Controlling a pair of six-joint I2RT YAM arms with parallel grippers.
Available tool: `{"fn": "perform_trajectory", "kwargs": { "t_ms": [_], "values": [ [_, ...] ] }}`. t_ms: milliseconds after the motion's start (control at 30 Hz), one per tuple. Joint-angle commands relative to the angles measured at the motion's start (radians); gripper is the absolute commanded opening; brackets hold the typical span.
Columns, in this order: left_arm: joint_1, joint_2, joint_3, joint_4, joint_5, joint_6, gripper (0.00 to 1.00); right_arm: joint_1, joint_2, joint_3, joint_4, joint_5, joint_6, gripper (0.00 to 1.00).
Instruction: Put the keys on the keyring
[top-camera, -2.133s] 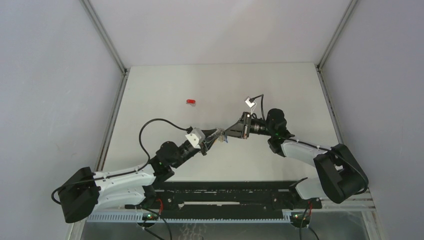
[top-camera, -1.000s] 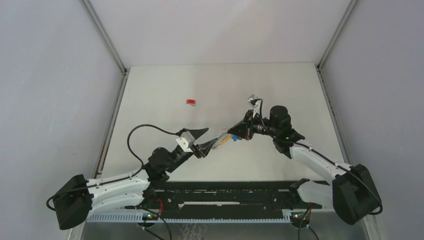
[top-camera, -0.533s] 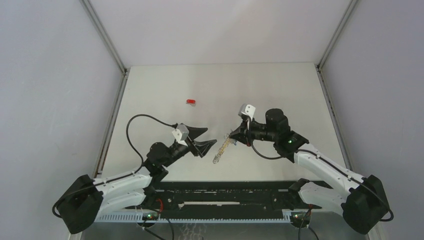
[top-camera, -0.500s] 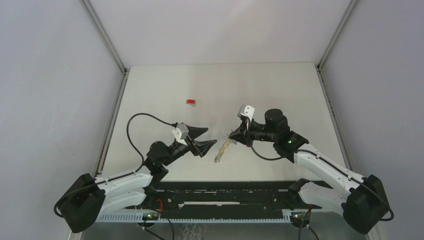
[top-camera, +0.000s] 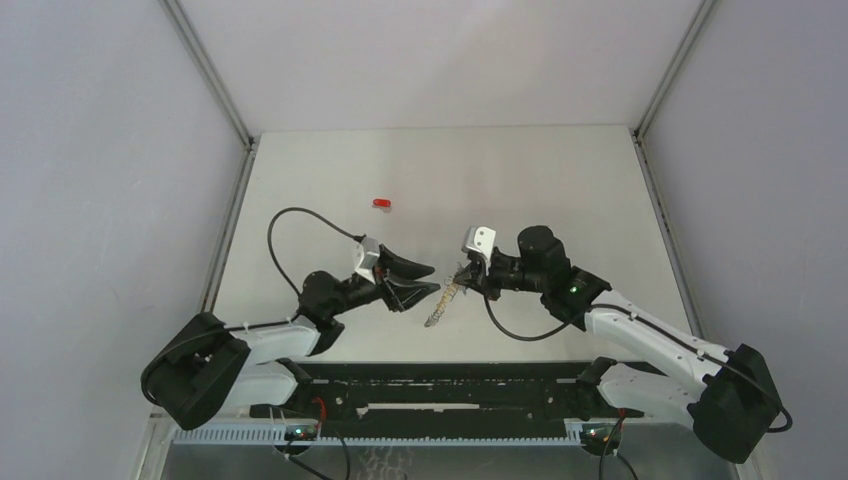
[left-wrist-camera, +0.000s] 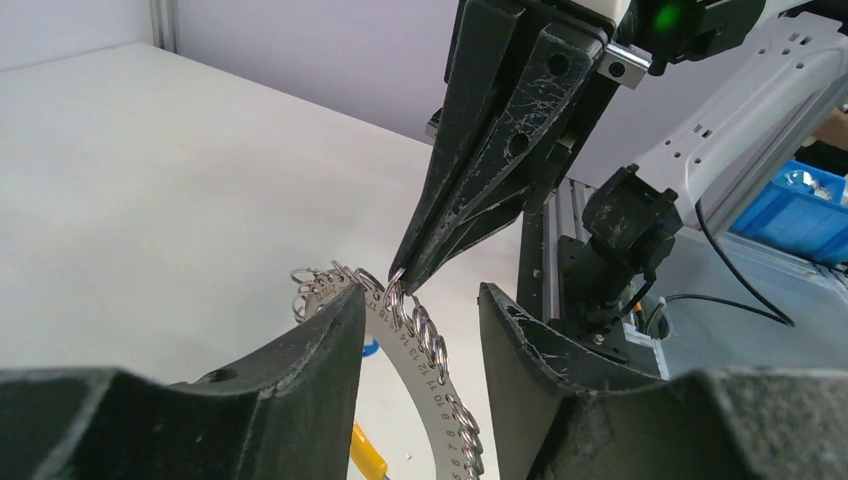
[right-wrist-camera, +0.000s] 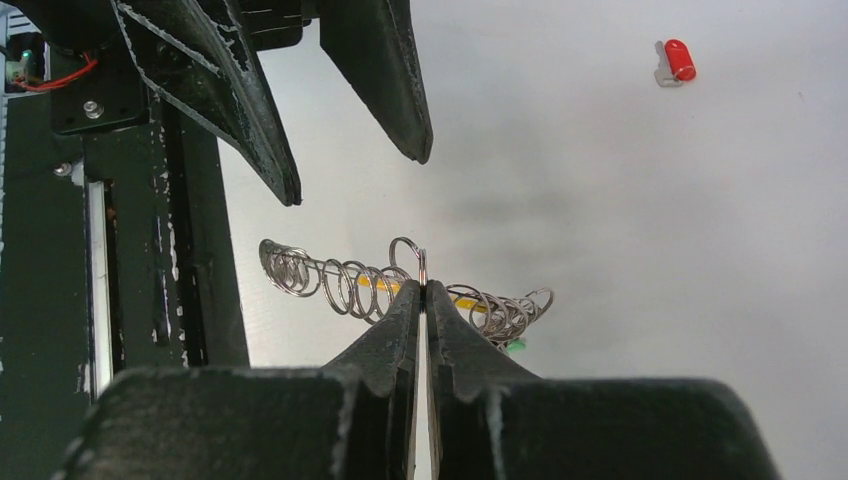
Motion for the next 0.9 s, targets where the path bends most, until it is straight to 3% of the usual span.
{"fn": "perform_trajectory", "kwargs": {
  "t_ms": [0,200,500,700,867],
  "values": [
    [0.004,0.007,0.056,0.014,0.023,0.026,0.48,0.018,-0.03,0.053,0.051,0.02,-0.036,0.0],
    [-0.013,0.047,0.085,-0.009,0.043,0.034,0.42,0.026,-0.037,0.053,0.059,0.028,-0.029,0.0],
    [-0.076,0.045,0.119,-0.124,0.032,0.121,0.22,0.028,-0.052,0.052,0.064,0.051,-0.003,0.0],
    [-0.14,-0.01,0.171,-0.363,0.028,0.265,0.16,0.026,-0.053,0.051,0.074,0.066,0.015,0.0],
    [-0.194,-0.041,0.198,-0.486,-0.011,0.367,0.17,0.025,-0.058,0.05,0.09,0.079,0.032,0.0]
  ]
}}
